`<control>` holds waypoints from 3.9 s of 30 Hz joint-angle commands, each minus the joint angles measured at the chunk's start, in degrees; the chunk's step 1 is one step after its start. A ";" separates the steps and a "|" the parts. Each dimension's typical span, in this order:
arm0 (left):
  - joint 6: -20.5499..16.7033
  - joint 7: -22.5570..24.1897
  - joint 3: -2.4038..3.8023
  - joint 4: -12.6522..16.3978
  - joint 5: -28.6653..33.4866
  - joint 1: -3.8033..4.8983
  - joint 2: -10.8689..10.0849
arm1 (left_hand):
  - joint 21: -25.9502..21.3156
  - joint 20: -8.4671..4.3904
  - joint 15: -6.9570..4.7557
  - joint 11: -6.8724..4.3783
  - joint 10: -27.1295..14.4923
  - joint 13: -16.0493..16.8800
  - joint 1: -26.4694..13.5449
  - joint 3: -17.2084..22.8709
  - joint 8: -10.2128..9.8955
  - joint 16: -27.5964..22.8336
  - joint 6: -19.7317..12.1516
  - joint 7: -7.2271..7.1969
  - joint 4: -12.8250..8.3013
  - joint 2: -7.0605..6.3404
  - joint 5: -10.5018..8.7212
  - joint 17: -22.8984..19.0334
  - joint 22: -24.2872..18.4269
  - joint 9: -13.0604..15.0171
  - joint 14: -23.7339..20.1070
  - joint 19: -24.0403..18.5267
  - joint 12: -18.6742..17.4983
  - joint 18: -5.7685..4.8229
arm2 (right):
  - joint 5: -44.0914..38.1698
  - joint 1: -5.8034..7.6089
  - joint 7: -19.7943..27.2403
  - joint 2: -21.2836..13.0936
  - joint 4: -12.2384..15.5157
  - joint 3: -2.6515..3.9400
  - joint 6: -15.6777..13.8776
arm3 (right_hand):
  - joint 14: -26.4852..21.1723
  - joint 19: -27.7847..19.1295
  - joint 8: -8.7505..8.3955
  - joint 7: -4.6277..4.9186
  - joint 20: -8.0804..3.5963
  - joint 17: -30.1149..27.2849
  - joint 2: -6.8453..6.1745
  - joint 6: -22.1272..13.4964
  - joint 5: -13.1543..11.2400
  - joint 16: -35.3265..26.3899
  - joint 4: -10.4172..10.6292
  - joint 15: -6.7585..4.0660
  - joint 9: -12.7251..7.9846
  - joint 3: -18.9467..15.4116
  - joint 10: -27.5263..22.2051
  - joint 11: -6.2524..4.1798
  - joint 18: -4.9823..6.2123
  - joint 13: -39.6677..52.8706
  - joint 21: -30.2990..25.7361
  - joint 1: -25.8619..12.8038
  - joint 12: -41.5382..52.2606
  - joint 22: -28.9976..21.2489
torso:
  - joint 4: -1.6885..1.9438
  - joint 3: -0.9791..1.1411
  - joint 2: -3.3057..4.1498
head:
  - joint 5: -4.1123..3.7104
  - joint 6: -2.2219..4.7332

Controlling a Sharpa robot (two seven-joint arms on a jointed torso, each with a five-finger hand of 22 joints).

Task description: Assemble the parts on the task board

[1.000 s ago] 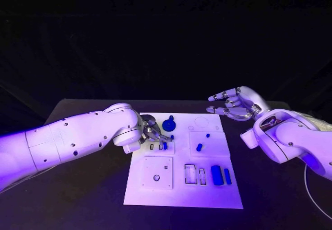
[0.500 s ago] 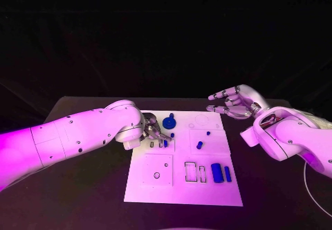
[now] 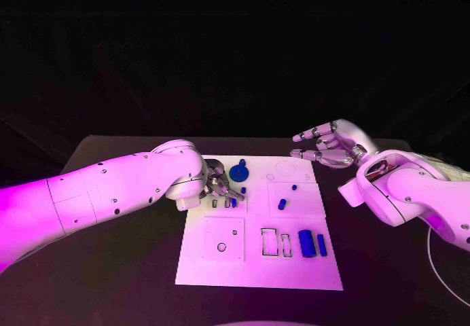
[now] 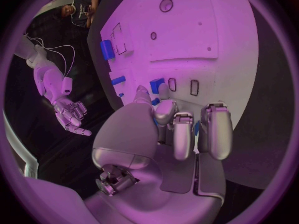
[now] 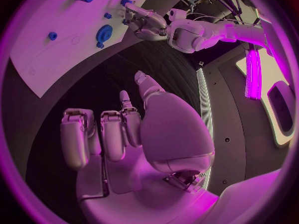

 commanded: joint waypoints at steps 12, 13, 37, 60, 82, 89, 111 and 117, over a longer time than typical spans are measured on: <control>2.73 -0.19 0.06 -0.72 -1.16 0.05 1.20 | 0.33 -0.48 -0.37 -0.02 0.58 0.43 0.94 0.27 0.52 0.17 -0.57 -0.22 -0.39 0.66 0.05 15.08 5.51 0.73 6.04 2.85 0.49 -1.03 | -0.69 -0.19 0.02 0.67 -0.22 0.01 1.45 | 4.24 -0.49 0.17 -0.12 0.13 7.43 0.35 0.42 -0.26 -0.29 0.18 0.17 0.10 -0.43 1.13 -0.02 0.60 9.07 -0.34 -0.34 -0.46 3.21 | -0.04 0.05 0.08 | -0.06 -0.18; 2.83 -0.20 0.06 -0.75 -1.20 0.05 1.21 | 0.37 -0.49 -0.38 -0.03 0.63 0.51 1.02 0.32 0.57 0.17 -0.57 -0.24 -0.43 0.71 0.05 15.08 5.56 0.81 6.04 2.86 0.54 -1.05 | -0.69 -0.20 0.03 0.69 -0.23 0.01 1.50 | 4.24 -0.49 0.17 -0.12 0.13 7.43 0.35 0.42 -0.26 -0.29 0.18 0.17 0.10 -0.43 1.13 -0.02 0.60 9.07 -0.34 -0.34 -0.46 3.21 | -0.04 0.06 0.05 | -0.06 -0.20; 2.93 -0.21 0.06 -1.13 -1.33 0.04 1.57 | 0.82 -0.68 -0.59 -0.28 0.94 0.90 2.66 1.83 1.23 0.17 -0.86 -0.52 -0.96 1.97 0.13 15.08 6.33 2.30 6.04 3.09 0.79 -1.19 | -0.68 -0.55 0.27 1.00 -0.40 -0.01 2.16 | 4.21 -0.58 0.17 -0.15 0.10 7.24 0.67 0.51 -0.35 -0.43 0.46 0.13 0.14 -0.53 1.07 -0.05 0.63 8.96 -0.46 -0.63 -0.63 3.01 | 0.02 0.08 0.10 | -0.33 -0.40; 4.53 -0.34 0.01 -2.33 -1.41 0.03 2.18 | 1.41 -0.77 -0.70 -0.44 1.56 1.76 2.97 2.24 1.60 0.17 -0.63 -0.71 -1.07 2.13 0.10 15.08 7.22 2.85 6.04 3.38 1.44 -1.38 | -0.62 -0.70 0.51 0.96 -0.24 -0.02 2.86 | 4.21 -0.60 0.17 -0.17 0.09 7.24 0.71 0.55 -0.37 -0.44 0.54 0.12 0.16 -0.59 1.11 -0.06 0.64 8.99 -0.49 -0.73 -0.56 2.96 | -0.01 0.09 0.13 | -0.38 -0.86; 4.10 -0.17 -0.02 -2.27 0.42 0.01 2.22 | 1.24 -1.45 -1.36 -1.09 0.83 1.14 11.01 11.91 0.12 0.17 -2.65 -1.32 -5.37 3.49 1.50 15.08 7.27 4.27 6.04 3.29 0.27 -1.34 | -0.43 -1.21 0.61 1.08 -0.27 -0.03 3.50 | 4.23 -0.57 0.19 -0.19 0.08 7.31 0.76 0.61 -0.39 -0.41 0.61 0.11 0.17 -0.63 1.16 -0.07 0.64 9.03 -0.49 -0.80 -0.48 2.99 | 0.02 0.11 0.13 | -0.31 -1.19; 4.72 -0.10 -0.02 -2.01 0.46 0.00 1.98 | 1.08 -1.37 -0.85 -0.74 0.32 0.46 12.32 23.56 -1.37 0.17 -3.18 -0.80 -6.15 -1.13 3.67 15.08 7.28 4.50 6.04 3.22 -0.88 -1.30 | -0.42 -1.32 0.63 1.09 -0.30 -0.04 3.54 | 4.23 -0.57 0.19 -0.19 0.08 7.31 0.76 0.61 -0.39 -0.41 0.61 0.11 0.17 -0.63 1.16 -0.07 0.64 9.03 -0.49 -0.80 -0.48 2.99 | 0.06 0.12 0.12 | -0.23 -1.31; -4.52 3.42 -0.11 1.85 4.87 0.00 -2.67 | 0.69 -1.08 -0.94 -0.68 2.74 2.10 0.47 52.53 0.07 0.17 -1.78 -0.65 -11.19 -13.50 8.48 15.08 7.43 8.77 6.04 3.25 0.17 -1.25 | -0.30 -1.46 0.70 0.97 -0.69 -0.04 3.10 | 4.25 -0.55 0.21 -0.21 0.05 7.34 0.93 0.70 -0.42 -0.41 0.72 0.09 0.20 -0.67 1.22 -0.10 0.63 9.07 -0.50 -0.88 -0.38 3.00 | 0.10 0.19 0.15 | 0.26 -1.21; -4.94 2.63 -0.16 2.18 3.65 -0.04 -3.02 | 0.70 -1.09 -0.96 -0.70 2.86 2.23 0.27 52.84 0.02 0.17 -1.67 -0.66 -11.48 -13.61 8.50 15.08 7.46 8.79 6.04 3.26 0.25 -1.26 | -0.07 -1.46 0.78 1.05 -0.79 -0.04 3.09 | 4.25 -0.54 0.21 -0.22 0.05 7.36 0.98 0.71 -0.47 -0.40 0.75 0.08 0.21 -0.67 1.23 -0.10 0.63 9.08 -0.50 -0.91 -0.37 3.02 | 0.06 0.17 0.18 | 0.38 -1.22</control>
